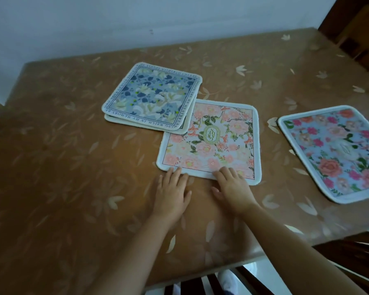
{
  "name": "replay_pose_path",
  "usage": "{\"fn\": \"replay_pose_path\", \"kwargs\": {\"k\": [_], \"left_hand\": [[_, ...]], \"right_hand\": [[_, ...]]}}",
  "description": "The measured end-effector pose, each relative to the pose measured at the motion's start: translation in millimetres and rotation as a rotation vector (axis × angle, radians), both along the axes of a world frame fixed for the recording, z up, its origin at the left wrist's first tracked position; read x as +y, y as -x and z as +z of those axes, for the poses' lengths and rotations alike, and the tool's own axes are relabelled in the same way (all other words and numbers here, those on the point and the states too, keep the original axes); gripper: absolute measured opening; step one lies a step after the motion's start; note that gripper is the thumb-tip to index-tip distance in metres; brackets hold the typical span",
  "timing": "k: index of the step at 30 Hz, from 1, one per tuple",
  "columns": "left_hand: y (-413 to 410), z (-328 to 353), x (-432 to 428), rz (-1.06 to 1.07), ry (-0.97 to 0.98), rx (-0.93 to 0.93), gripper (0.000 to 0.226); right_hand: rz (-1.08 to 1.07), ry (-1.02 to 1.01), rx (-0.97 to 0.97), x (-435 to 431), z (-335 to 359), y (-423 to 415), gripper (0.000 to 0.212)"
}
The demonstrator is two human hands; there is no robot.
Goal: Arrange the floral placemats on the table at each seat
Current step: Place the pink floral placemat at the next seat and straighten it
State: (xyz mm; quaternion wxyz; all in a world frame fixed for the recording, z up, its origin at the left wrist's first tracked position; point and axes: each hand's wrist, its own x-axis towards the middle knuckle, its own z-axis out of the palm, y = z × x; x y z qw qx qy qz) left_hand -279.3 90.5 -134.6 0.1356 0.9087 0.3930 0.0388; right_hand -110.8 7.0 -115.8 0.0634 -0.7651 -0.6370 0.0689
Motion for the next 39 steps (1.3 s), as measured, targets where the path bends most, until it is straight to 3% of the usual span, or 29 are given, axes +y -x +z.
{"fn": "replay_pose_path", "kwargs": {"k": [5,10,13,18,24,32,36,39], "left_hand": [[1,-6,1,-0.030,0.025,-0.027,0.051],[-3,-8,5,-0.052,0.014,-0.079,0.049],[-8,-8,7,-0.041,0.021,-0.131,0.048],[-23,-4,7,0.050,0.125,-0.313,0.041],[-16,4,-2,0.140,0.194,-0.470,0.032],[81,19,-13,0.156,0.059,-0.339,0.033],[116,20,-18,0.120,0.068,-0.212,0.025],[113,14,-34,0.053,0.148,-0.172,0.035]], "right_hand": [[-0.112,-0.038,0.100,4,-7,-19,0.044],[-0.017,-0.150,0.050,9,-3,-22,0.035],[0.056,-0.275,0.035,10,-4,-26,0.017],[-0.188,-0.243,0.357,11,-3,-33,0.022],[-0.265,-0.109,0.489,15,7,-5,0.010],[-0.443,-0.048,0.738,27,2,131,0.007],[-0.326,-0.024,0.858,24,2,152,0.011],[-0.208,-0.075,0.827,7,2,128,0.019]]}}
